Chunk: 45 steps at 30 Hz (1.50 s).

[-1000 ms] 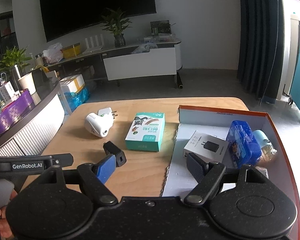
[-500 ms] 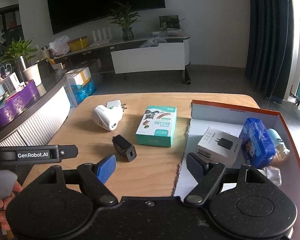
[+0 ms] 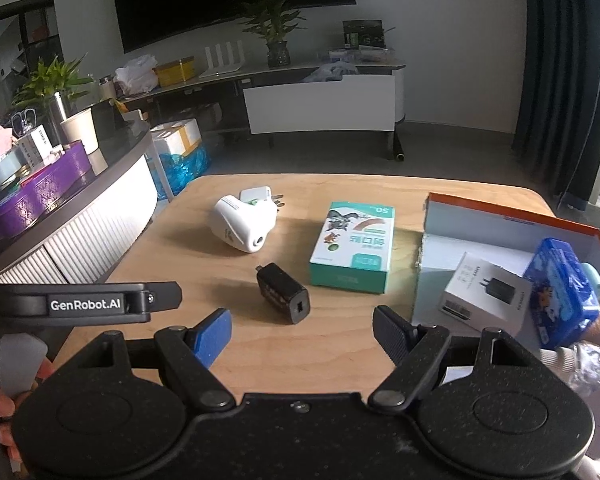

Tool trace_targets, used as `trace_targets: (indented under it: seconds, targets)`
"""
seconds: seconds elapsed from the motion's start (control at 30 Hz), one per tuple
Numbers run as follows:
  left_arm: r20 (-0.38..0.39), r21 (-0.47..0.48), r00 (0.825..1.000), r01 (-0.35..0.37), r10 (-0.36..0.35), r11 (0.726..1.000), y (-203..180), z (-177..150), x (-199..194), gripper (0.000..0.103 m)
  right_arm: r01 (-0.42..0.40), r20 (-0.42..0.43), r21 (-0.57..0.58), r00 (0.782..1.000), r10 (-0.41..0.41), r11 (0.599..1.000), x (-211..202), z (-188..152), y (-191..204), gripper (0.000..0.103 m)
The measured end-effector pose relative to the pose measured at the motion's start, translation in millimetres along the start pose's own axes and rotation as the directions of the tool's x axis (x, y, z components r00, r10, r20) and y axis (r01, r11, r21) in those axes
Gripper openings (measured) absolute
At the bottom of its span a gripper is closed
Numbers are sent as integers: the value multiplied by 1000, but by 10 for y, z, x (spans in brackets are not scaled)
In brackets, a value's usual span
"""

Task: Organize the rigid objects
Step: 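Grasp the black charger with the right tool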

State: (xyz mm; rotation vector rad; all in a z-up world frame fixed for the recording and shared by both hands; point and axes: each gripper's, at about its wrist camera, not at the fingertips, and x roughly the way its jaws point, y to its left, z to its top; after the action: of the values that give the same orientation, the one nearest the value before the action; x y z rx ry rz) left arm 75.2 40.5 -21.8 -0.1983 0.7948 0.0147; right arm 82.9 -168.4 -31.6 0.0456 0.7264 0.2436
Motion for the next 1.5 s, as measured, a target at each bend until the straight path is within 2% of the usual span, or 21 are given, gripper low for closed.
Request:
trace_targets:
  seconds: [0.7,0.87,0.9,0.97,1.0,1.03,1.07,1.17,1.3,1.5]
  targets:
    - [-4,2,1000,5,-5,1000,212,154,248,103,-18,-62,-3,998,18,1000,708,98,131,91]
    - [-7,6,1000,20,-20,1000,220,190,326,103,-23,-81,-19,997,22,1000,865,133,140,80]
    - [-7,13,1000,24,-23,1000,211,202,346,103,-30,-93,-21,995,28,999,917,140,136,71]
    - [-3,28,1000,31,-30,999,193,227,388,103,-35,-108,-28,994,32,999,991,138,133,62]
    - [1,35,999,33,-33,999,182,238,410,103,-41,-120,-27,992,37,999,1030,132,131,52]
    - [5,42,999,36,-36,998,168,251,435,103,-39,-122,-32,992,35,999,1055,121,131,36]
    - [7,49,999,45,-46,998,151,268,464,103,-43,-114,-42,993,38,998,1052,117,138,27]
    - [13,77,997,71,-72,994,83,320,568,103,-55,-114,-35,992,51,998,1030,110,121,26]
    - [28,164,996,73,-79,984,-49,397,743,103,-51,-118,-25,992,47,998,965,73,82,26]
    - [43,307,997,45,-61,951,-205,442,1018,103,-52,-119,-20,992,49,998,833,46,42,26]
